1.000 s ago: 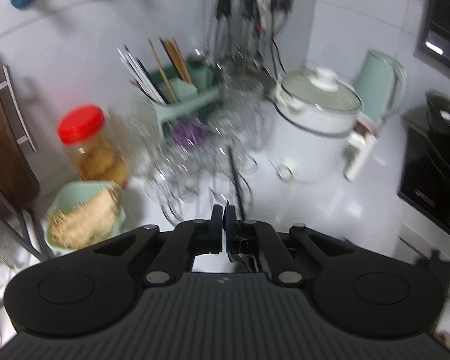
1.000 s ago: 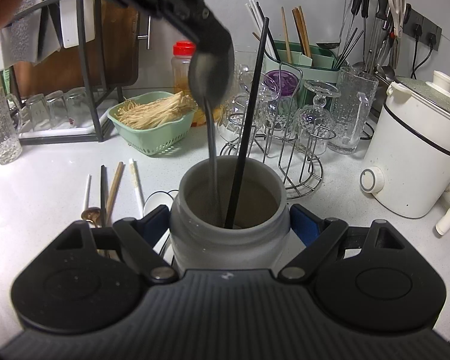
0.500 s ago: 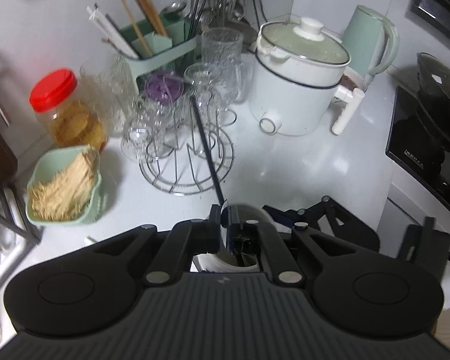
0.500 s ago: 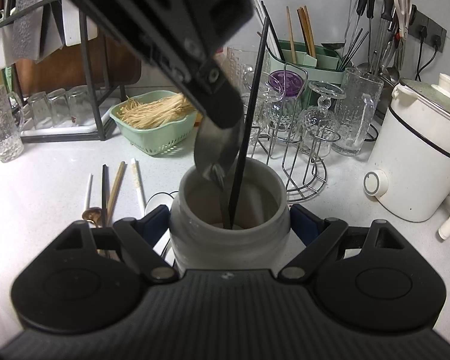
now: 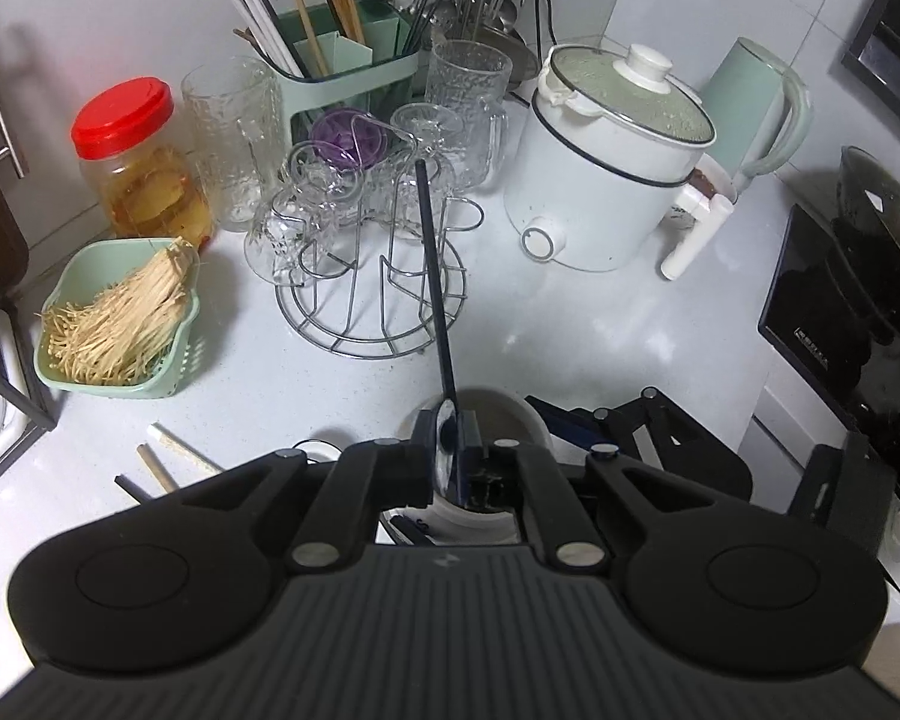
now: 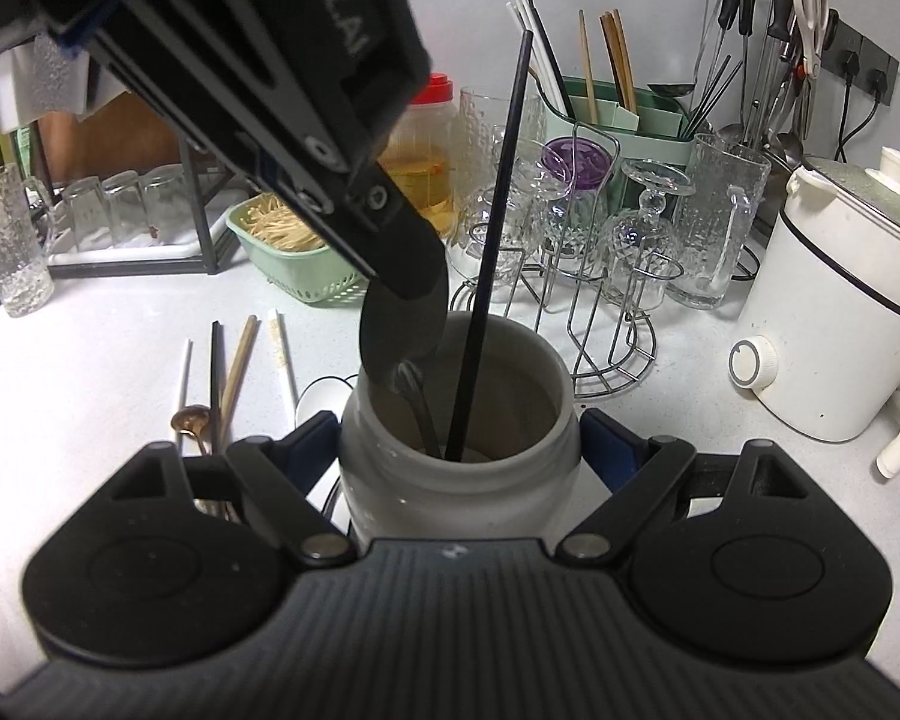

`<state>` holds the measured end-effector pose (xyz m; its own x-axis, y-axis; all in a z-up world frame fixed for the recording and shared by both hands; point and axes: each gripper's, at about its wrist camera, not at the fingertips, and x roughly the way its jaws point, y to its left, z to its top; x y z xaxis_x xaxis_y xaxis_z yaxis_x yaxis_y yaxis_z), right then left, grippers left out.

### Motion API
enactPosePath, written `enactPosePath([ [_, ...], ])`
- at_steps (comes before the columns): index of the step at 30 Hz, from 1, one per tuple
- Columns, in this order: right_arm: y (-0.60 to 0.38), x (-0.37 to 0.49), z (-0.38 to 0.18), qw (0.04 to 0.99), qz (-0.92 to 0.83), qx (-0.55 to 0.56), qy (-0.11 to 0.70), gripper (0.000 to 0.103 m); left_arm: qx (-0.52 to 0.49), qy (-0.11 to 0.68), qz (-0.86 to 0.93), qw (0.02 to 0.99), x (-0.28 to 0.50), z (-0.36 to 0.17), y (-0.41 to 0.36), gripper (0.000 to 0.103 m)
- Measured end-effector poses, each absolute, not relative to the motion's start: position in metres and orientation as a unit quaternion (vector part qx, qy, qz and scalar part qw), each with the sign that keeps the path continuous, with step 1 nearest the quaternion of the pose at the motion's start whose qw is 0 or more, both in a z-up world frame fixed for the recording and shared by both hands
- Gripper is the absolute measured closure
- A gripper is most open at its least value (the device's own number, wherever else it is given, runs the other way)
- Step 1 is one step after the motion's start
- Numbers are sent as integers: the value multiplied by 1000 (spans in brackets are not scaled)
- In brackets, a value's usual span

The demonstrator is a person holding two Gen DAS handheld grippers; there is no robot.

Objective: Organize utensils
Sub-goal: 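Open the left tool to release the silver spoon inside the mug, then move the left tool back over the utensils toward the white ceramic spoon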

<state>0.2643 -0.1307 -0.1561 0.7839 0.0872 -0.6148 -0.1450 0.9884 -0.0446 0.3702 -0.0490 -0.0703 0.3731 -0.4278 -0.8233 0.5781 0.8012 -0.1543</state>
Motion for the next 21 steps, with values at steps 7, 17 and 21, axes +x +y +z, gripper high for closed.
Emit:
enactPosePath([
  [7, -131, 265, -156, 941, 68, -48, 327, 14, 45, 440, -296, 847, 359, -51, -32, 59],
  [17, -131, 267, -155, 937, 76, -51, 336, 14, 22, 410, -238, 880, 344, -35, 5, 17],
  [21, -130, 268, -155, 937, 77, -52, 338, 14, 14, 409, -206, 889, 339, -35, 20, 13],
])
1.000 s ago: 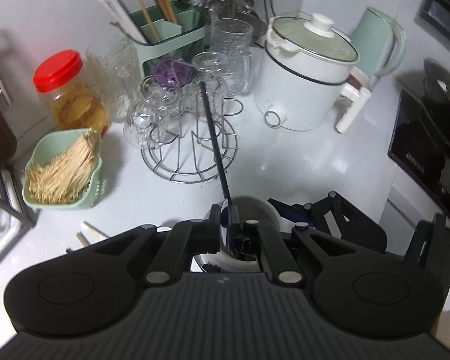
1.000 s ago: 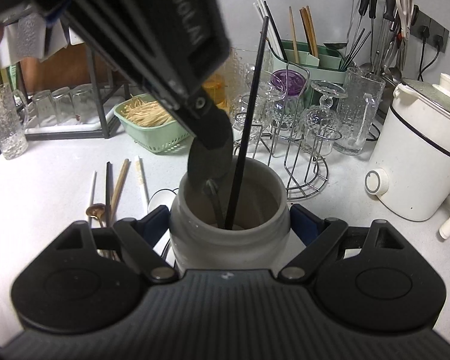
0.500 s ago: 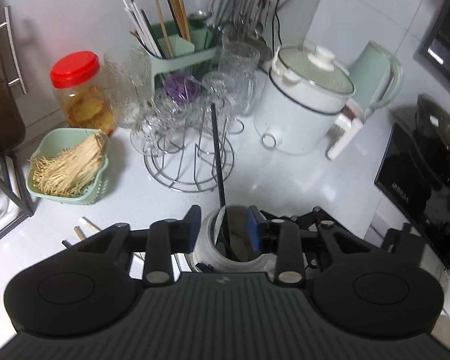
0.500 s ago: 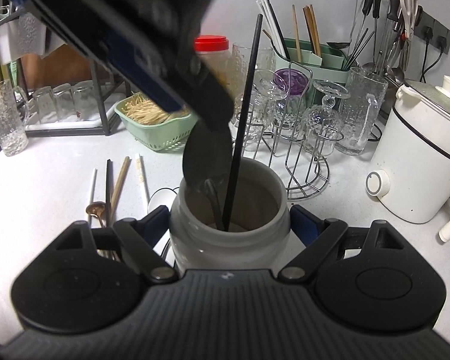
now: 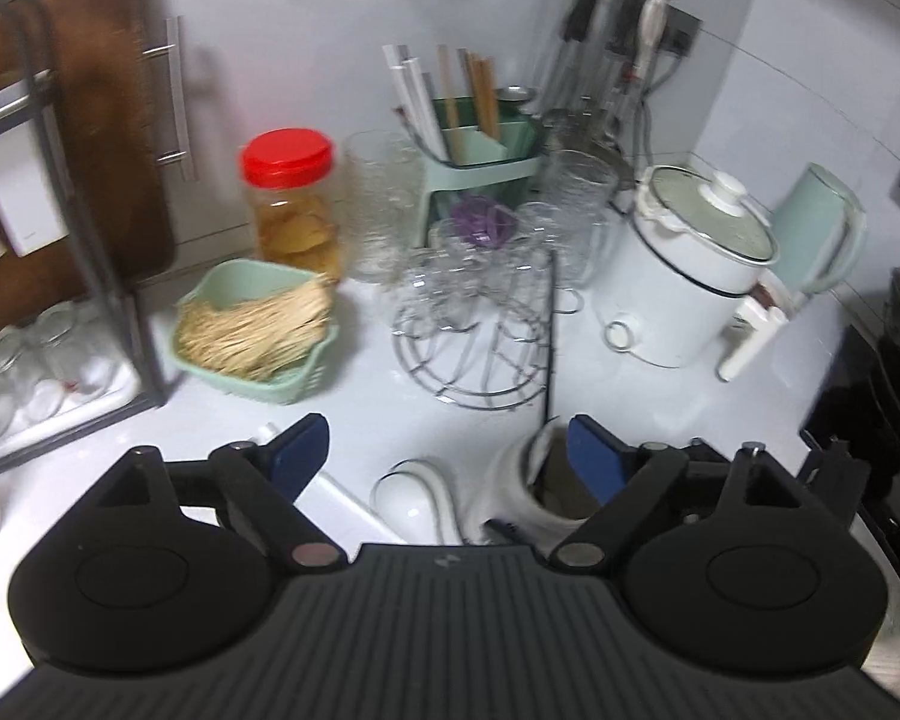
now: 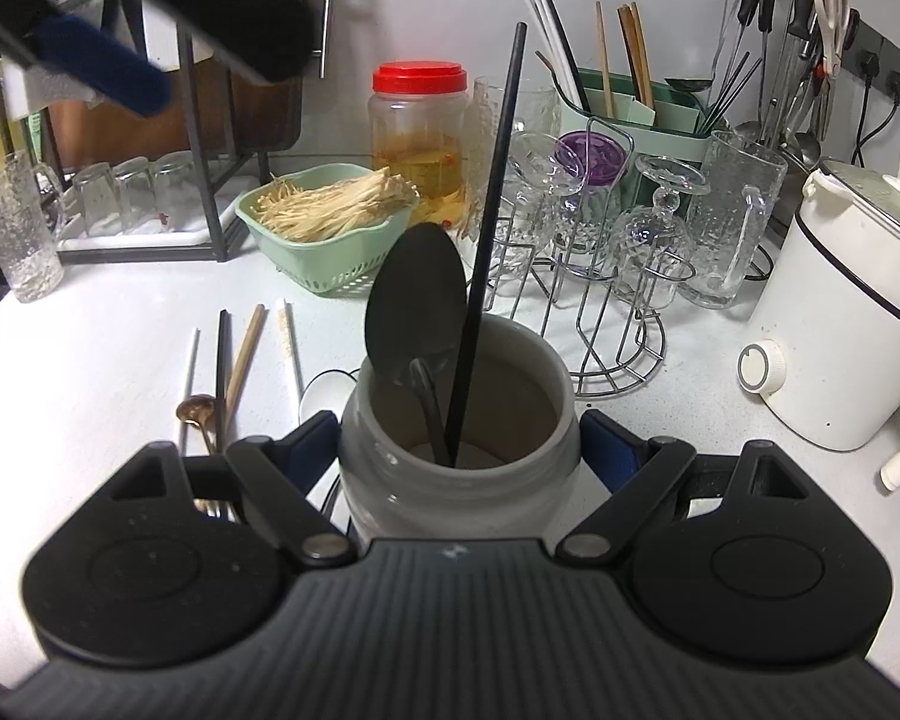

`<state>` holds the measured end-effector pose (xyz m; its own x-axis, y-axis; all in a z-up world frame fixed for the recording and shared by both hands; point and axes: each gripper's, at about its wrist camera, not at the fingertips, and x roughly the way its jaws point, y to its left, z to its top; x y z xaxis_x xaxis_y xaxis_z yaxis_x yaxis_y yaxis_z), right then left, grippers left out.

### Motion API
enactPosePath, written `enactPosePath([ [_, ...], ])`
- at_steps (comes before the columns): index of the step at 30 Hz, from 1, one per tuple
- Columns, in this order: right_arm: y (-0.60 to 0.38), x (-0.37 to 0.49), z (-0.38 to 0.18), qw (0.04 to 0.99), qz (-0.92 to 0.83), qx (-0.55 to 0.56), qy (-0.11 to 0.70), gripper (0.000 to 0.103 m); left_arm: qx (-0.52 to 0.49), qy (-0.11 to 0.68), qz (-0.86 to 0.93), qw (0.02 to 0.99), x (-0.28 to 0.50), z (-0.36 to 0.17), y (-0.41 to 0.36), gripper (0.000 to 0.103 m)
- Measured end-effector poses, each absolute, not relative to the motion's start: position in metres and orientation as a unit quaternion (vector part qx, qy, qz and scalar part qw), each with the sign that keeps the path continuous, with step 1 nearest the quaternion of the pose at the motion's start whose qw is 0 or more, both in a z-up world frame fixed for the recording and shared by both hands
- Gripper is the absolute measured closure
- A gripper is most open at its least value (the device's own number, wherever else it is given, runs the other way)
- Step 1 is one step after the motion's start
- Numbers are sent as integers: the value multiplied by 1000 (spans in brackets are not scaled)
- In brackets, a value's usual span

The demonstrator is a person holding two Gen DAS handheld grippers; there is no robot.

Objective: Organize utensils
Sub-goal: 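Move the left tool back over the utensils toward the white ceramic spoon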

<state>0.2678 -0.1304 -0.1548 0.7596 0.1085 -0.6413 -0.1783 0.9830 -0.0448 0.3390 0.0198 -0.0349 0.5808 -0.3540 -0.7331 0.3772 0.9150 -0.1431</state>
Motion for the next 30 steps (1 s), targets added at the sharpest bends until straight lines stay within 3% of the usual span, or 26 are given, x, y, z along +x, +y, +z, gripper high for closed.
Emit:
enactPosePath([
  [14, -134, 267, -156, 940, 49, -39, 336, 14, -29, 436, -91, 895, 299, -60, 71, 13],
  [30, -153, 253, -153, 935, 80, -57, 341, 14, -127, 465, -40, 875, 273, -132, 96, 15],
])
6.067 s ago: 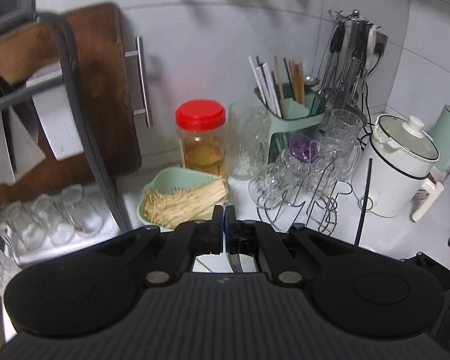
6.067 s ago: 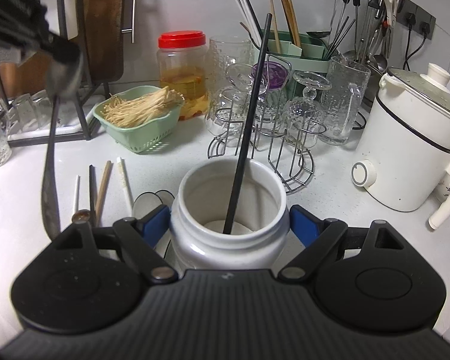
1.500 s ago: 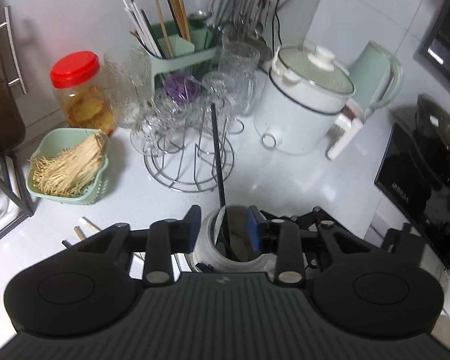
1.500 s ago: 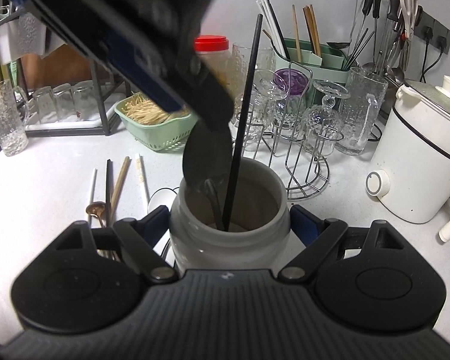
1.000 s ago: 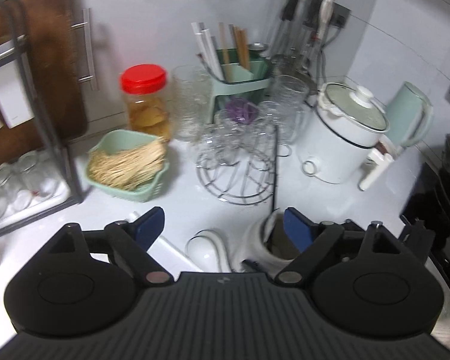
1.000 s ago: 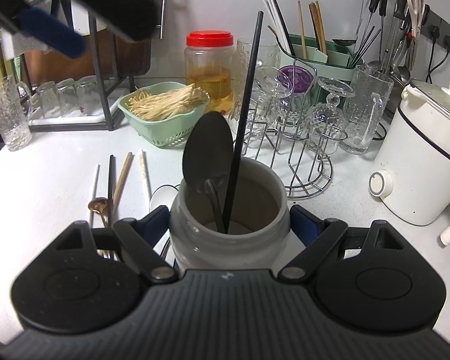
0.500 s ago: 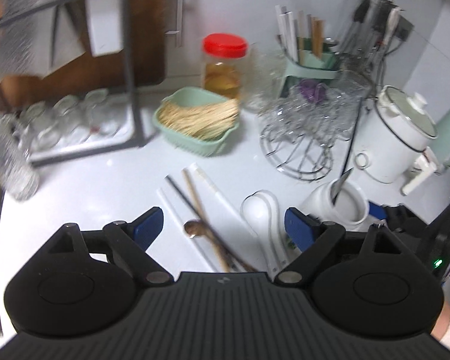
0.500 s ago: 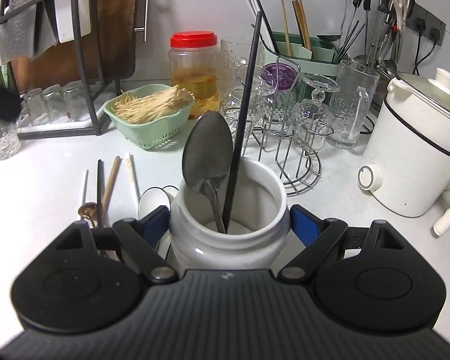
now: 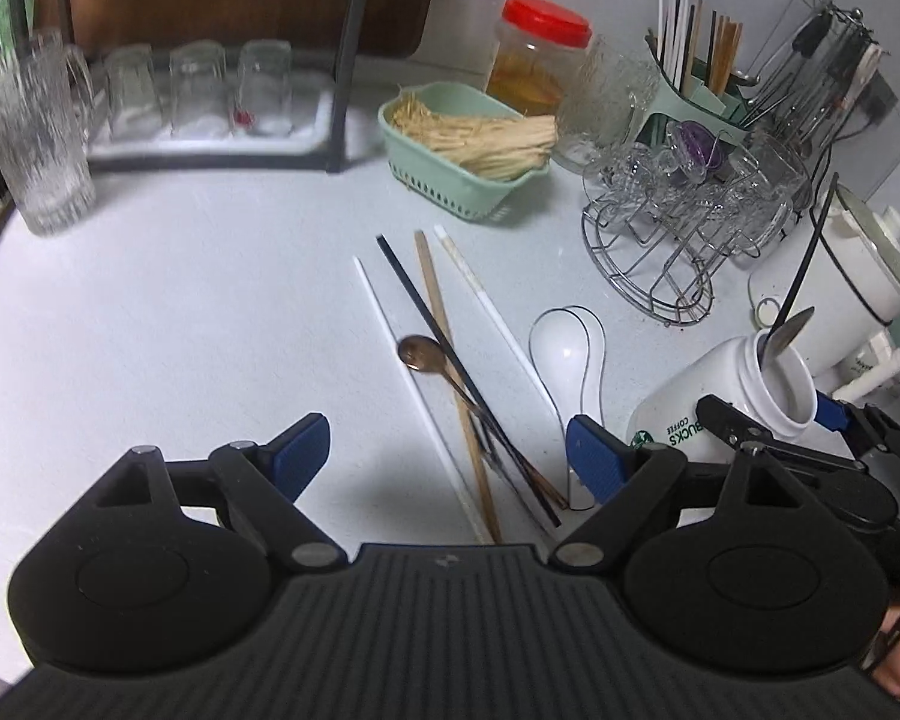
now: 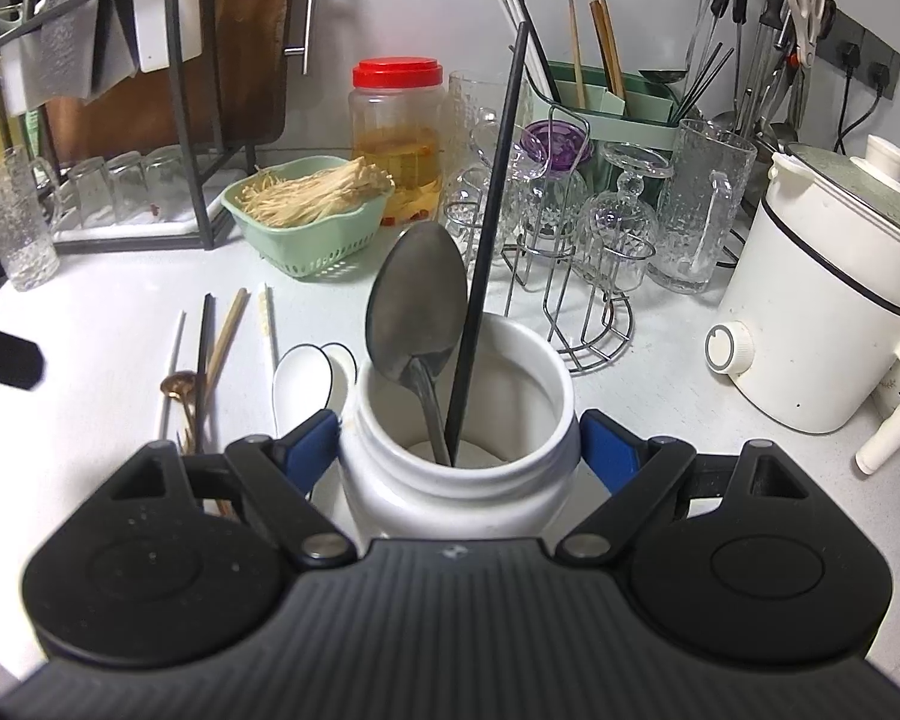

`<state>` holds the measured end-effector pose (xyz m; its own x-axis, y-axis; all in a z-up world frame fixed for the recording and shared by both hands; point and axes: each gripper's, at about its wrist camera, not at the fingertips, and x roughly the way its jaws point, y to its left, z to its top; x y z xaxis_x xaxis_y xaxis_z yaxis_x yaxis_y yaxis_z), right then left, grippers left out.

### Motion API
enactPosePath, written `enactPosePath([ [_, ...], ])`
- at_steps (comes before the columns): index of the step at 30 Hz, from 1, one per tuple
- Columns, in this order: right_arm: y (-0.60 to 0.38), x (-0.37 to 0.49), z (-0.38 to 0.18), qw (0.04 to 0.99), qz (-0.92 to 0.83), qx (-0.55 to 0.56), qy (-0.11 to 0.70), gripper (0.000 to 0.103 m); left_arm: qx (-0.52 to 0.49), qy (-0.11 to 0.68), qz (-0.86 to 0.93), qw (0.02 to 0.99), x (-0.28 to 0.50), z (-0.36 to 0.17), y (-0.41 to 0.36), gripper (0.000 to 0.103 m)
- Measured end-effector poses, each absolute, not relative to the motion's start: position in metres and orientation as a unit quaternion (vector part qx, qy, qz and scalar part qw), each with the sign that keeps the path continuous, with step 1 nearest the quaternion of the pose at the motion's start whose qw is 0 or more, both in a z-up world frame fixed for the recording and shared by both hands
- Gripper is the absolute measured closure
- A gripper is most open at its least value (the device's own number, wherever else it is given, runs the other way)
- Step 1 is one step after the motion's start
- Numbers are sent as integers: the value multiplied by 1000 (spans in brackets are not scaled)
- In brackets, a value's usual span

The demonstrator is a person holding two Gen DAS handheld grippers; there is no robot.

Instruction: Organize utensils

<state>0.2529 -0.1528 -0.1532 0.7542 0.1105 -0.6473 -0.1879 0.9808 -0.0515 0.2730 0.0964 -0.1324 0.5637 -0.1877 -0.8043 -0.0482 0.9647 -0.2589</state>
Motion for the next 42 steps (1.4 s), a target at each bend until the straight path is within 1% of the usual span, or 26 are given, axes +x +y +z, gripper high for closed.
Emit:
enactPosePath([
  [6, -160, 254, -153, 931, 103, -67, 344, 14, -135, 461, -44, 876, 290, -151, 83, 29],
  [14, -172, 250, -152, 927, 125, -74, 347, 14, -128, 454, -60, 880, 332, -175, 49, 29],
  [23, -183, 240, -152, 926, 142, -78, 341, 14, -81, 450, -76, 886, 370, -198, 6, 29],
  [24, -184, 239, -152, 926, 144, -77, 340, 14, -81, 449, -74, 887, 373, -200, 3, 30],
  [27, -187, 238, -153, 927, 149, -78, 334, 14, -82, 453, -69, 885, 381, -206, -2, 40],
  [30, -187, 238, -153, 928, 151, -77, 332, 14, -75, 460, -54, 883, 388, -212, -5, 47],
  [36, -187, 237, -154, 929, 152, -76, 328, 14, -68, 465, -42, 882, 391, -218, -8, 49],
  [38, -187, 237, -154, 929, 153, -76, 328, 14, -64, 465, -35, 882, 391, -218, -9, 55],
  [42, -187, 237, -154, 930, 153, -76, 326, 14, -58, 463, -27, 884, 389, -214, -9, 56],
])
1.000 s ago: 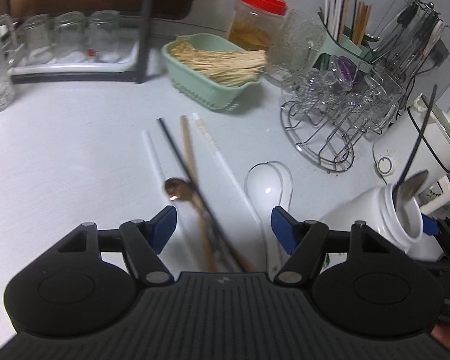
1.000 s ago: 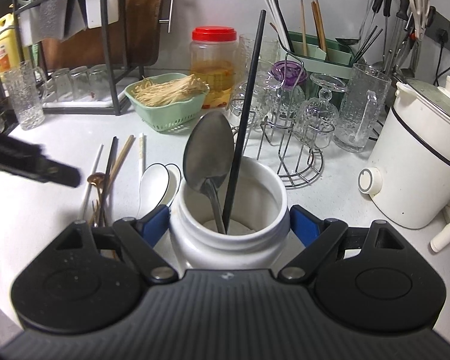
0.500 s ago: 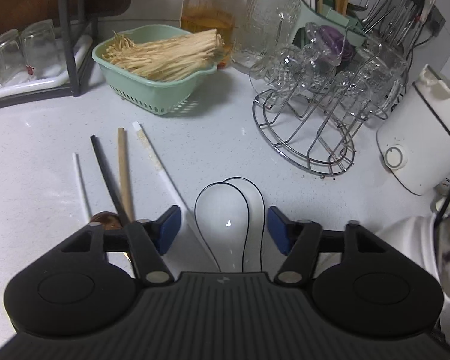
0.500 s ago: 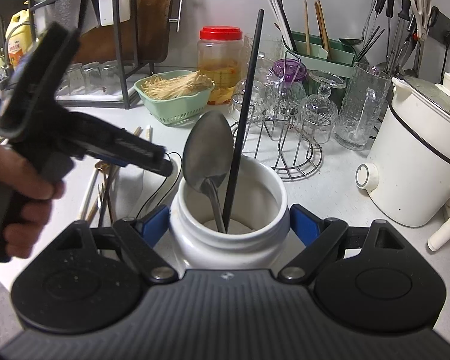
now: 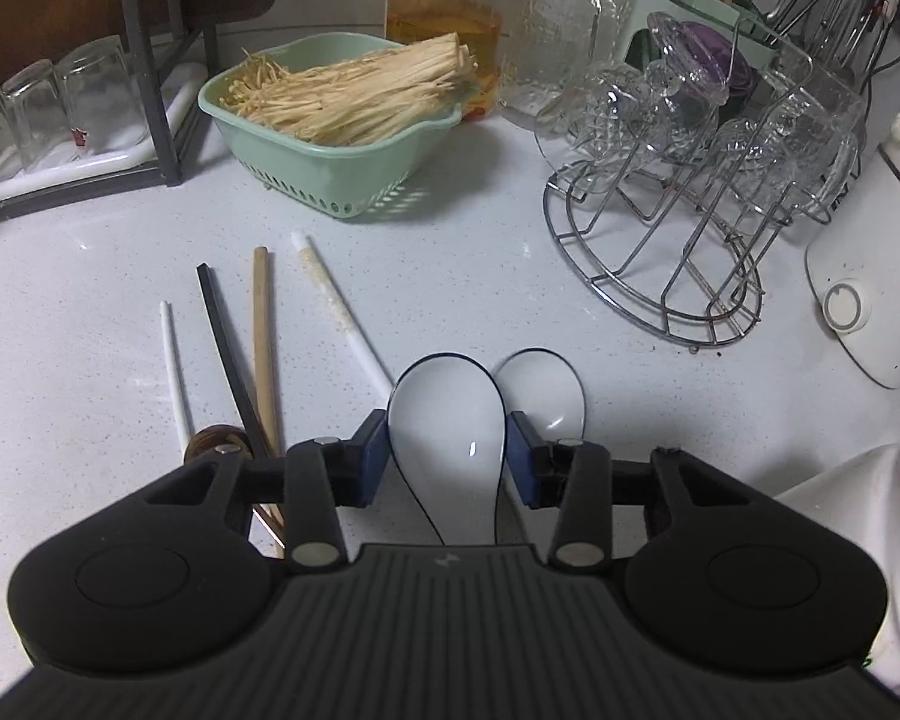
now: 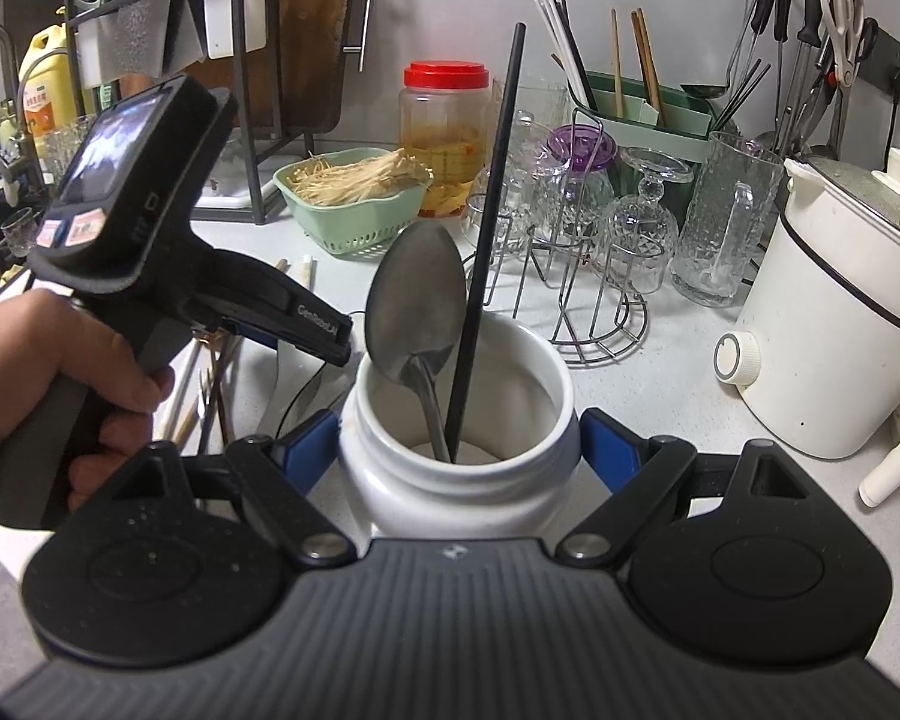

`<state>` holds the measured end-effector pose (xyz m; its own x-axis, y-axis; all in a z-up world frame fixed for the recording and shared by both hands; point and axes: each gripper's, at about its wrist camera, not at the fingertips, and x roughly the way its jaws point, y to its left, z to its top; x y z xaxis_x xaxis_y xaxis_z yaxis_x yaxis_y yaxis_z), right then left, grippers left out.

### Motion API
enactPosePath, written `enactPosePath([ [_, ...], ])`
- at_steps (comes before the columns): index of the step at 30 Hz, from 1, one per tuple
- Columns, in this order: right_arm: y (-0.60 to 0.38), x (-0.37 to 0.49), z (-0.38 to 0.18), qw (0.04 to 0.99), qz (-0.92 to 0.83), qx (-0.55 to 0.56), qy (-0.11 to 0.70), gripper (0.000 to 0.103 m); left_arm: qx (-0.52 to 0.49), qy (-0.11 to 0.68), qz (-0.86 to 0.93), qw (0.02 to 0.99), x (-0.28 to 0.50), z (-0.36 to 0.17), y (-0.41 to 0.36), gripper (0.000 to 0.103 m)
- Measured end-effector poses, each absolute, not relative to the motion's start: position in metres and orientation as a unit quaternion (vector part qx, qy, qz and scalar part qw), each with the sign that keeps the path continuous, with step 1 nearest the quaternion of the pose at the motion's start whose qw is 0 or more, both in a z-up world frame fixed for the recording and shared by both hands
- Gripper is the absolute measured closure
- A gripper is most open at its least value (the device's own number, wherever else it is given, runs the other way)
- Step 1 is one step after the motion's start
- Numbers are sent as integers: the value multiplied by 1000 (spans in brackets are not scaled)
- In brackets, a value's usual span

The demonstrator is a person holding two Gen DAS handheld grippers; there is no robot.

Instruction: Organize utensils

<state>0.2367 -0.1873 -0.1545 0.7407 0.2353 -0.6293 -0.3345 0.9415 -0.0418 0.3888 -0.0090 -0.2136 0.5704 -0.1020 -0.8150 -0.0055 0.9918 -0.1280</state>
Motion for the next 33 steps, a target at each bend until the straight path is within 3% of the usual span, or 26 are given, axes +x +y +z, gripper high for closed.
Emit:
enactPosePath([
  [33, -166, 240, -161, 937, 134, -108, 304, 12, -62, 422, -19, 904, 326, -140, -13, 56],
])
